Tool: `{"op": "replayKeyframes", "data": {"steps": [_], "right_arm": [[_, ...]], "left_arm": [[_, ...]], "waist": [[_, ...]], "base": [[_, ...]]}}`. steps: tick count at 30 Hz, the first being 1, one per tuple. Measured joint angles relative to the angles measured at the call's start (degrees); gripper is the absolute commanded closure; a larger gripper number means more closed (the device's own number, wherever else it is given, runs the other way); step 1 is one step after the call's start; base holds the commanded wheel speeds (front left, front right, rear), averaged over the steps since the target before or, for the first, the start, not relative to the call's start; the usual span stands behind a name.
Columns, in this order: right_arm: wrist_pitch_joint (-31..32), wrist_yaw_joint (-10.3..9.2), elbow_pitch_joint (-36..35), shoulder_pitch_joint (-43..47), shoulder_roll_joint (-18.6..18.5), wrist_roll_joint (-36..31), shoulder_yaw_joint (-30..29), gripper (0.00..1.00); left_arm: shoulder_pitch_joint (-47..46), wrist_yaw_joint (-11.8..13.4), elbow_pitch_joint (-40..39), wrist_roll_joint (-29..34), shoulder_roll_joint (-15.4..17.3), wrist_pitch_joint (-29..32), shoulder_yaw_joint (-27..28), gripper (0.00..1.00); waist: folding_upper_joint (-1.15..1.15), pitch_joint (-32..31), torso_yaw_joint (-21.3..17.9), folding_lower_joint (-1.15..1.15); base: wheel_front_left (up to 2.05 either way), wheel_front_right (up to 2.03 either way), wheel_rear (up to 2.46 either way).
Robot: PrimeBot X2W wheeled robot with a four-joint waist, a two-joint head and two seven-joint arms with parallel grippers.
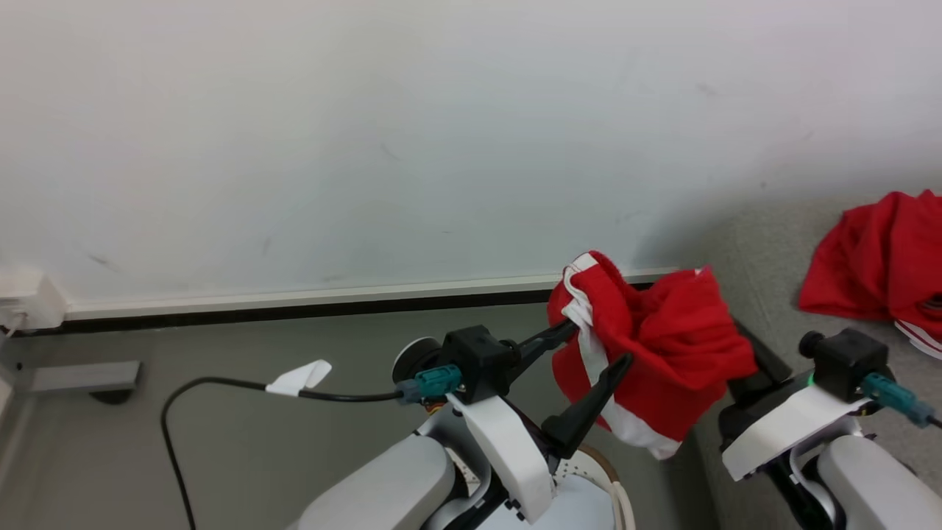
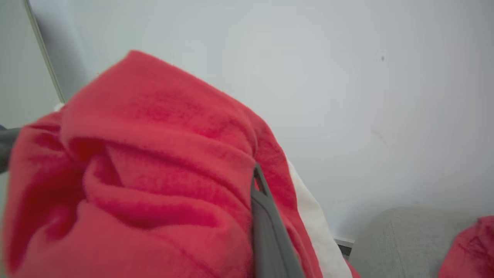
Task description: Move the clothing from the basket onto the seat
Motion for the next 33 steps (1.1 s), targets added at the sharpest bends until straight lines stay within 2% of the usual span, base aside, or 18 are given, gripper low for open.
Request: {"op": "replayKeyframes", "data": {"steps": [14, 19, 28, 33], "right_arm": [[0.0, 0.0, -4.86, 2.76, -4.69, -4.79, -14.6, 1.0], [0.0, 0.0, -8.15, 5.08, -5.24, -5.95, -19.18, 1.0], [0.0, 0.0, -12.02, 8.75, -3.8, -7.02, -21.96, 1.0], [0.0, 0.0, -13.17, 9.31, -3.44, -7.23, -22.59, 1.0]], "left_arm": [[1.41, 0.09, -0.59, 0.58, 1.56, -1.13, -1.35, 0.0], [1.21, 0.43, -0.52, 1.72, 2.14, -2.15, -1.67, 0.0], [0.91, 0.25, 0.08, 2.36, 2.75, -3.38, -1.71, 0.0], [0.63, 0.15, 0.3, 2.78, 2.74, -3.54, -1.96, 0.0]], "waist": [[0.0, 1.76, -9.07, 0.0], [0.0, 2.59, -12.97, 0.0], [0.0, 4.27, -19.73, 0.0], [0.0, 5.31, -21.92, 0.0]], "base": [[0.0, 0.0, 0.0], [0.0, 0.0, 0.0], [0.0, 0.0, 0.0], [0.0, 0.0, 0.0]]}}
